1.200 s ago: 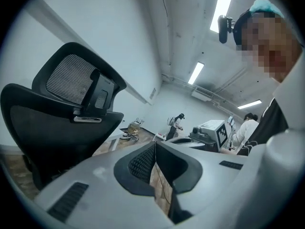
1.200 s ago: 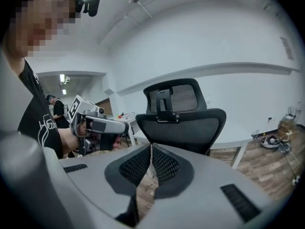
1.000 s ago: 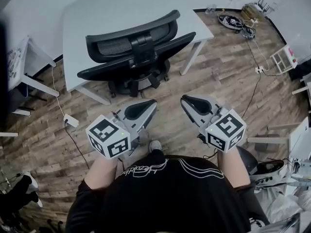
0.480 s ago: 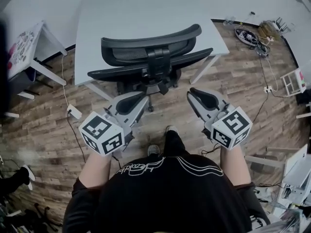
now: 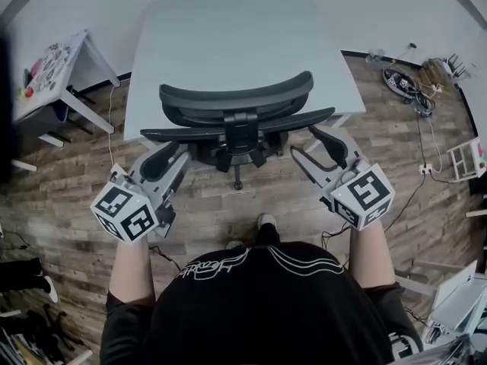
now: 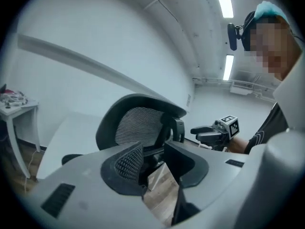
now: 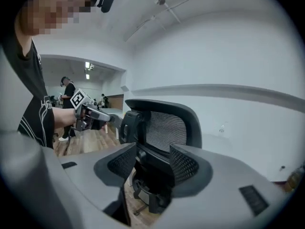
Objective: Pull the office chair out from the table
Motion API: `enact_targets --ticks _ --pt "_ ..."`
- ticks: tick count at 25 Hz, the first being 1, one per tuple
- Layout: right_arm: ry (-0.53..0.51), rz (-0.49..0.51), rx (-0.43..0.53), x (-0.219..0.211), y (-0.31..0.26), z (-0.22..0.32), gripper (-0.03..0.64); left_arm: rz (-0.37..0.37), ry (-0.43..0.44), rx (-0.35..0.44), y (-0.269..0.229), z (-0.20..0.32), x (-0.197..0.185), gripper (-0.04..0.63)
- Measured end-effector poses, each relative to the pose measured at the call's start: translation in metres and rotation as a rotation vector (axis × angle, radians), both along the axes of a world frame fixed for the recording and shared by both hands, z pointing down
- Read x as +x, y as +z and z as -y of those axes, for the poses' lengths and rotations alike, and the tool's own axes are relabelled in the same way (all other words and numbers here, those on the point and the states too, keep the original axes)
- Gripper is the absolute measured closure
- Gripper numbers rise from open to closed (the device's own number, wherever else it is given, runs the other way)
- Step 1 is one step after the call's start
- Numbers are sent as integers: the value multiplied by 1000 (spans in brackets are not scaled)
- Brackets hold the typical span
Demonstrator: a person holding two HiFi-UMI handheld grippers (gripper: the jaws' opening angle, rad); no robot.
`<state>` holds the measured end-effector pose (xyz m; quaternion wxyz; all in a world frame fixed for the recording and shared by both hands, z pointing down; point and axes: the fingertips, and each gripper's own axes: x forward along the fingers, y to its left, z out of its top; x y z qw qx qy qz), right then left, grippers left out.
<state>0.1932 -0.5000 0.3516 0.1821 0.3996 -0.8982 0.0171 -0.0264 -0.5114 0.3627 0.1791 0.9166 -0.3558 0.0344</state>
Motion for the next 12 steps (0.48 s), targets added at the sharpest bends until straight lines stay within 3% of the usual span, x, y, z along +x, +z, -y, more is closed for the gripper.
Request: enact_targets --ticks 2,4,7,12 --pt "11 -55 12 15 2 12 386 68 -46 31 -1 10 -14 467" --pt "2 -138 25 29 7 22 375 211 -35 89 2 17 -23 445" --pt "-41 -298 51 47 16 36 373 418 41 196 6 23 -28 442" --pt "-180 -534 87 61 37 51 373 649 194 261 16 33 -32 442"
